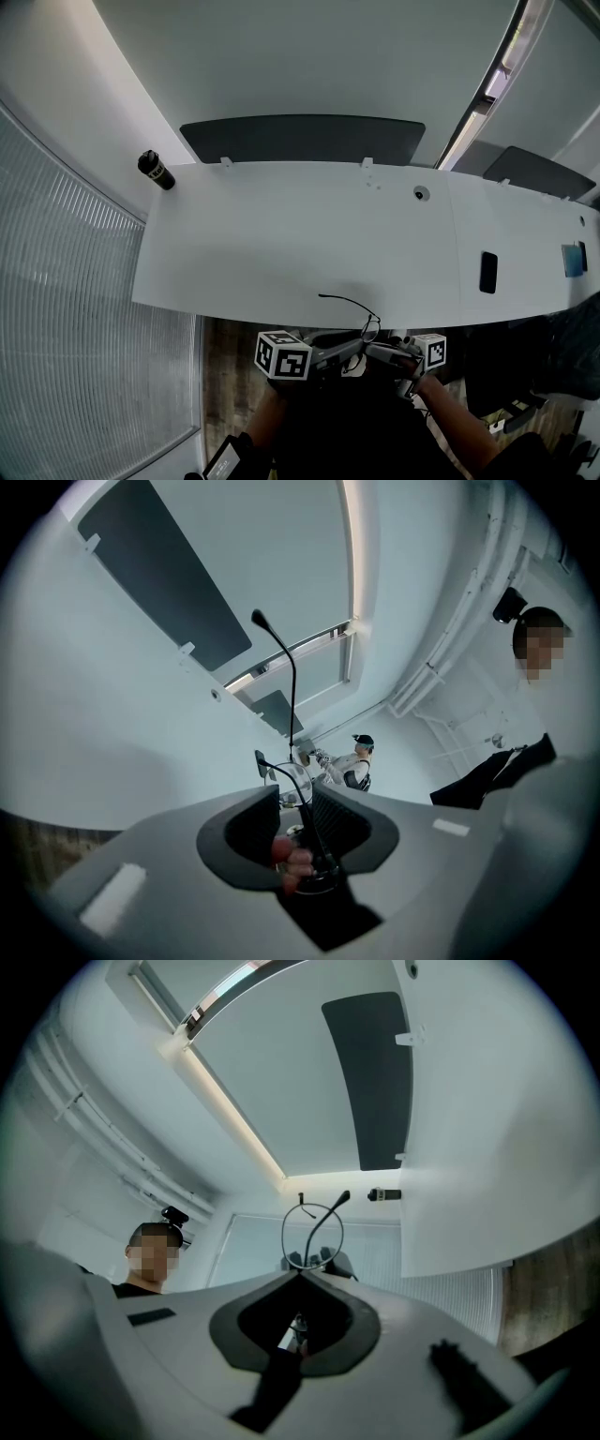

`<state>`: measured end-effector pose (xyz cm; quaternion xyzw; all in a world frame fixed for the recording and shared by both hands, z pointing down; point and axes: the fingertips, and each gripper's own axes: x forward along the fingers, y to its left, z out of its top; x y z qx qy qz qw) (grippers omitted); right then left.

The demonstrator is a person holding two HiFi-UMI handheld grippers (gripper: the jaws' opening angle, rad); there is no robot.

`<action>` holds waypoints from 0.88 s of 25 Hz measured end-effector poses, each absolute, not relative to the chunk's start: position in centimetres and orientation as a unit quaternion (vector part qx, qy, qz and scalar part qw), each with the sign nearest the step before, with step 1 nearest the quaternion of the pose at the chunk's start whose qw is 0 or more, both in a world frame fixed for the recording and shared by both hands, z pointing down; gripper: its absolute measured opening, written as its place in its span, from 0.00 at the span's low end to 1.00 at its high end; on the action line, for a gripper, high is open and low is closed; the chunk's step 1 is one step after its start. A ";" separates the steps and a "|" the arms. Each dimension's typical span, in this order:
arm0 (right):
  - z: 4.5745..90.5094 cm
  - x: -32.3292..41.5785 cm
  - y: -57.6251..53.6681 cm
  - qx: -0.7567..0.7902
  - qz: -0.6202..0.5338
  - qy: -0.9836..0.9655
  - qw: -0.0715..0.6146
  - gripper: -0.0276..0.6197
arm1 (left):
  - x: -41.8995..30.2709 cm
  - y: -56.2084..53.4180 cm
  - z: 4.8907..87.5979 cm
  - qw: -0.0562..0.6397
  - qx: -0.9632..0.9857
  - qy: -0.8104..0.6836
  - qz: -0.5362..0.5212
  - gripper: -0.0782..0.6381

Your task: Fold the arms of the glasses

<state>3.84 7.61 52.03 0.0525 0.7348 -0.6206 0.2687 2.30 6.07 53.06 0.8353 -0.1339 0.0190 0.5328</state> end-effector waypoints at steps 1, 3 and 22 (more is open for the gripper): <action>52.2 3.8 7.6 0.050 -0.619 0.737 0.265 0.06 | 2.3 6.2 53.1 0.533 0.835 -0.131 0.022 0.27; 52.6 3.8 7.7 0.044 -0.618 0.742 0.255 0.06 | 2.4 6.4 53.1 0.534 0.835 -0.127 0.024 0.26; 53.7 5.0 7.7 0.014 -0.617 0.745 0.254 0.06 | 2.7 5.8 52.7 0.539 0.832 -0.131 0.021 0.14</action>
